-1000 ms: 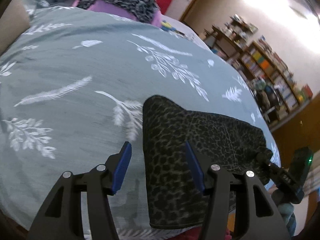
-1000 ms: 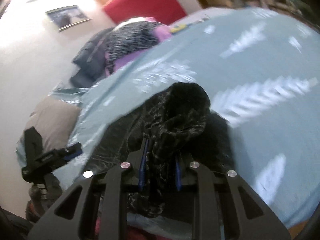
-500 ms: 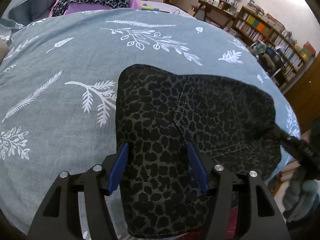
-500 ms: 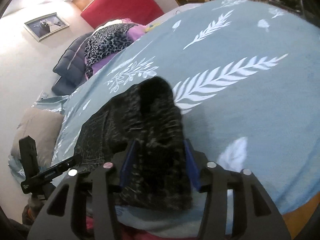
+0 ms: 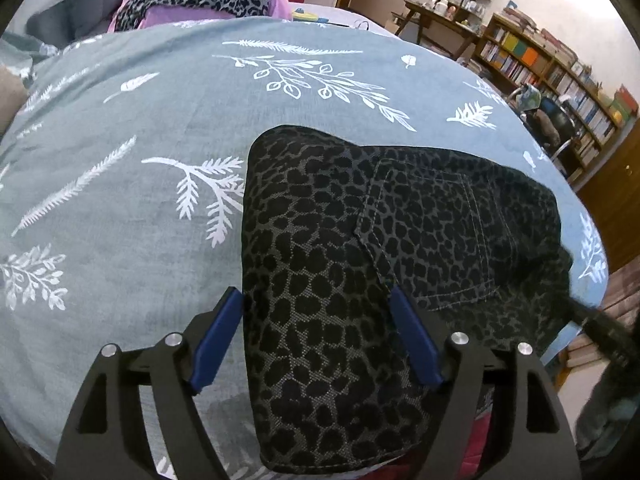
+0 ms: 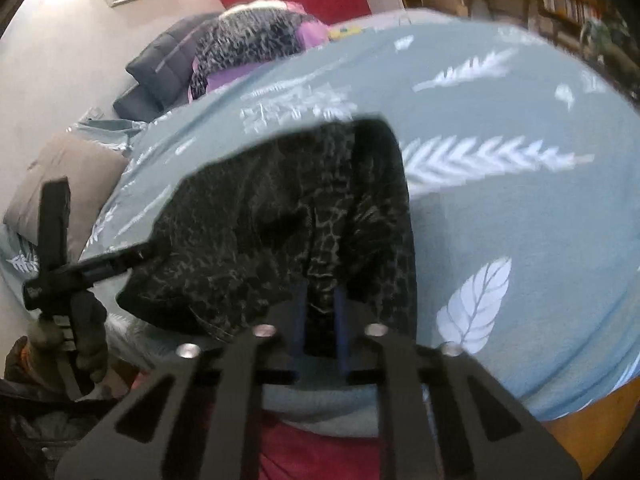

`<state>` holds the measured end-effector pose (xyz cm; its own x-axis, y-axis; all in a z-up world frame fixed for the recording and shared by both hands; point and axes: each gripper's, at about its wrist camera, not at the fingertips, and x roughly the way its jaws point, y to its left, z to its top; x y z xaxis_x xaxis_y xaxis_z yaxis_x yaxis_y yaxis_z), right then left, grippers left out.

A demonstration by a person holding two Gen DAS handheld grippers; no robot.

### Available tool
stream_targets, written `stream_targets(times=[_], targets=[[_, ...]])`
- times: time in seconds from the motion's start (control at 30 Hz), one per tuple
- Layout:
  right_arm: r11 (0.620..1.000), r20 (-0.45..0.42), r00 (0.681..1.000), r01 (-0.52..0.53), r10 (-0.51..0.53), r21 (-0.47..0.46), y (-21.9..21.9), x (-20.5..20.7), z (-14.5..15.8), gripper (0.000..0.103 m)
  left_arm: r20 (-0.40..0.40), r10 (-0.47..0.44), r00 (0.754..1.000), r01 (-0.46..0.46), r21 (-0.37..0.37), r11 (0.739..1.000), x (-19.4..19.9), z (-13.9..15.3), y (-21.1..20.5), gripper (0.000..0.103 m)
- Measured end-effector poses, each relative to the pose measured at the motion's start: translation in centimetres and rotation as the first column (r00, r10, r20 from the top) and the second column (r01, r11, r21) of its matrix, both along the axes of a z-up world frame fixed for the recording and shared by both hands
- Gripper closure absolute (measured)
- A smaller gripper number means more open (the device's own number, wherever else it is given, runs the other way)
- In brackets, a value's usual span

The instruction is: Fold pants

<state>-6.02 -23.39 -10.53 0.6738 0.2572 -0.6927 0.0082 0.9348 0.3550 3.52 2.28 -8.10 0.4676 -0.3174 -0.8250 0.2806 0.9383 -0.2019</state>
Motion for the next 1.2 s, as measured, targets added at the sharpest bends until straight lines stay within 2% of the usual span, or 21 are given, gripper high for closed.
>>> stream_targets(times=[0.07, 0.17, 0.23, 0.33, 0.43, 0.5, 0.53, 0.6, 0.63, 0.67, 0.73, 0.8, 0.9, 1.03, 1.13, 1.2], targets=[[0.999, 0.071, 0.997, 0.036, -0.034, -0.024, -0.5, -0.3, 2.2, 0.097, 0.004, -0.006, 1.000, 0.006, 0.005, 1.000, -0.1, 0.0, -0.1, 0.027], [0.997, 0.096, 0.994, 0.055, -0.050, -0.046, -1.3, 0.1, 3.3, 0.097, 0.000, -0.013, 1.000, 0.013, 0.000, 1.000, 0.0, -0.2, -0.4, 0.024], [0.994, 0.046, 0.997, 0.061, -0.057, -0.089, -1.7, 0.9, 1.8, 0.097, 0.000, -0.015, 1.000, 0.015, 0.003, 1.000, -0.1, -0.4, -0.8, 0.023], [0.992, -0.027, 0.996, 0.077, -0.080, -0.102, -2.3, 1.2, -1.4, 0.097, 0.005, -0.036, 0.999, 0.035, 0.026, 0.999, -0.3, -1.1, -1.4, 0.021], [0.993, -0.044, 0.993, 0.107, -0.109, -0.057, -2.9, 0.8, -2.5, 0.095, -0.010, -0.050, 0.999, 0.050, 0.044, 0.998, -0.3, -2.1, -1.7, 0.017], [0.991, -0.024, 0.993, 0.110, -0.112, -0.077, -2.9, 0.6, -1.9, 0.089, -0.023, -0.038, 0.999, 0.039, 0.030, 0.999, 0.0, -2.4, -1.5, 0.017], [0.988, -0.008, 0.993, 0.113, -0.114, -0.110, -2.6, 0.6, -1.2, 0.080, -0.024, -0.035, 0.999, 0.036, 0.030, 0.999, 0.0, -2.3, -1.4, 0.017], [0.981, 0.034, 0.993, 0.121, -0.117, -0.152, -2.2, 0.5, 0.1, 0.073, -0.015, -0.027, 1.000, 0.028, 0.039, 0.999, -0.1, -1.8, -1.4, 0.017], [0.977, 0.077, 0.990, 0.128, -0.116, -0.172, -1.9, 0.5, 1.2, 0.066, -0.005, -0.023, 1.000, 0.023, 0.038, 0.999, -0.3, -1.3, -1.4, 0.017], [0.975, 0.101, 0.988, 0.134, -0.118, -0.176, -1.7, 0.5, 1.8, 0.056, 0.008, -0.027, 1.000, 0.027, 0.030, 0.999, -0.6, -0.8, -1.4, 0.017], [0.979, 0.171, 0.980, 0.130, -0.103, -0.156, -1.2, 0.8, 3.2, 0.049, 0.038, -0.039, 0.999, 0.037, 0.034, 0.999, -1.2, 0.0, -1.8, 0.017], [0.986, 0.226, 0.972, 0.092, -0.058, -0.140, -0.2, 2.1, 4.0, 0.047, 0.075, -0.075, 0.994, 0.071, 0.053, 0.996, -2.0, 0.8, -2.6, 0.017], [0.989, 0.259, 0.966, 0.030, 0.009, -0.146, 1.2, 4.3, 3.8, 0.047, 0.103, -0.152, 0.983, 0.143, 0.086, 0.986, -2.8, 1.1, -4.0, 0.017], [0.991, 0.203, 0.978, -0.017, 0.044, -0.133, 1.3, 8.7, 1.0, 0.047, 0.122, -0.195, 0.973, 0.176, 0.147, 0.973, -2.8, 0.0, -5.2, 0.016], [0.987, 0.130, 0.991, 0.012, 0.009, -0.157, 0.3, 10.9, -1.4, 0.050, 0.131, -0.212, 0.968, 0.187, 0.175, 0.967, -2.8, -1.0, -5.6, 0.013], [0.990, 0.081, 0.997, 0.028, -0.017, -0.136, -0.9, 11.8, -3.4, 0.053, 0.154, -0.235, 0.960, 0.205, 0.191, 0.960, -2.9, -1.5, -6.1, 0.012]])
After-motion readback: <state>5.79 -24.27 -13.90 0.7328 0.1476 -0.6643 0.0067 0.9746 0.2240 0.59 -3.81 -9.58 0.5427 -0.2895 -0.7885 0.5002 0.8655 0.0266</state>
